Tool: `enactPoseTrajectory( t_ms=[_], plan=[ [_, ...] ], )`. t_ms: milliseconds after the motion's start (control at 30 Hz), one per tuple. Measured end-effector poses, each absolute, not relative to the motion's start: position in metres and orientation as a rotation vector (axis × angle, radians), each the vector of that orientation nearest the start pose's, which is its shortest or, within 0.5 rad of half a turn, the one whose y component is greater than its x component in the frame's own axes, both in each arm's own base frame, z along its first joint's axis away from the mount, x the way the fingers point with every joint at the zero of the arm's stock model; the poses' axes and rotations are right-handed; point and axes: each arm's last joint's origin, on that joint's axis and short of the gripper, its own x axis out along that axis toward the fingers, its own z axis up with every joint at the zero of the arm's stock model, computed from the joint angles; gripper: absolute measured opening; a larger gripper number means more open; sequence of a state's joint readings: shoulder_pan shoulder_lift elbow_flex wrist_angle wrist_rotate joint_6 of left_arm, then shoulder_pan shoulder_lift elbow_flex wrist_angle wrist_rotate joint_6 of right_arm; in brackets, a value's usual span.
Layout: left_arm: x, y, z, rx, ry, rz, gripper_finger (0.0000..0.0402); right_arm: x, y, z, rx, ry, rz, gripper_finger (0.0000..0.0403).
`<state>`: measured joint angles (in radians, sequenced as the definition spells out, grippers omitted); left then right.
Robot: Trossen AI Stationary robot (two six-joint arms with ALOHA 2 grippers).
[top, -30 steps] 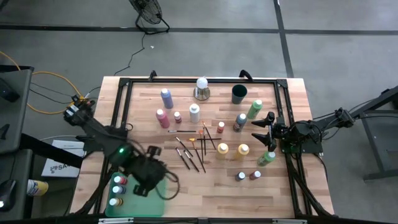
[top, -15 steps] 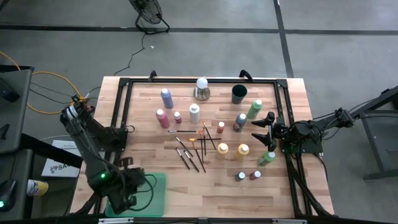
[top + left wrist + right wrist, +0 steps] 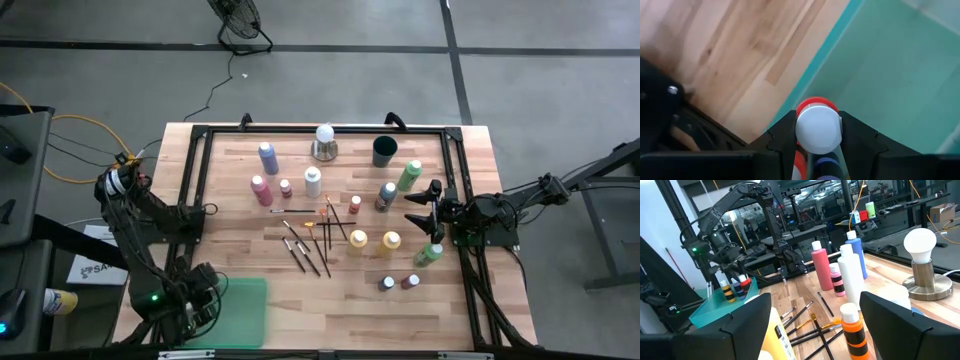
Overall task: Pick & Place Paint Supplies
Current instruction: Put the red paint bottle into the green bin
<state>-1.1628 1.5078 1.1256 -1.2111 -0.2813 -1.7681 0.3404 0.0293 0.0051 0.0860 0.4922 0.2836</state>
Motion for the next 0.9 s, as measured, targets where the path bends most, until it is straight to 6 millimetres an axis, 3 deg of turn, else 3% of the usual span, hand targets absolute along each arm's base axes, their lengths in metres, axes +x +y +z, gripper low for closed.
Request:
enactPoseTrajectory(
  t_ms=[300,900],
  plan=[
    [0.106,-0.228,0.225,-0.451,1.227,0.478,0.0125,0.095,0.019,0.171,0.308,-0.078,-0.143,0.0299],
    [0.105,-0.228,0.224,-0.469,1.272,0.493,0.0125,0.095,0.019,0.171,0.308,-0.078,-0.142,0.0299]
  ],
)
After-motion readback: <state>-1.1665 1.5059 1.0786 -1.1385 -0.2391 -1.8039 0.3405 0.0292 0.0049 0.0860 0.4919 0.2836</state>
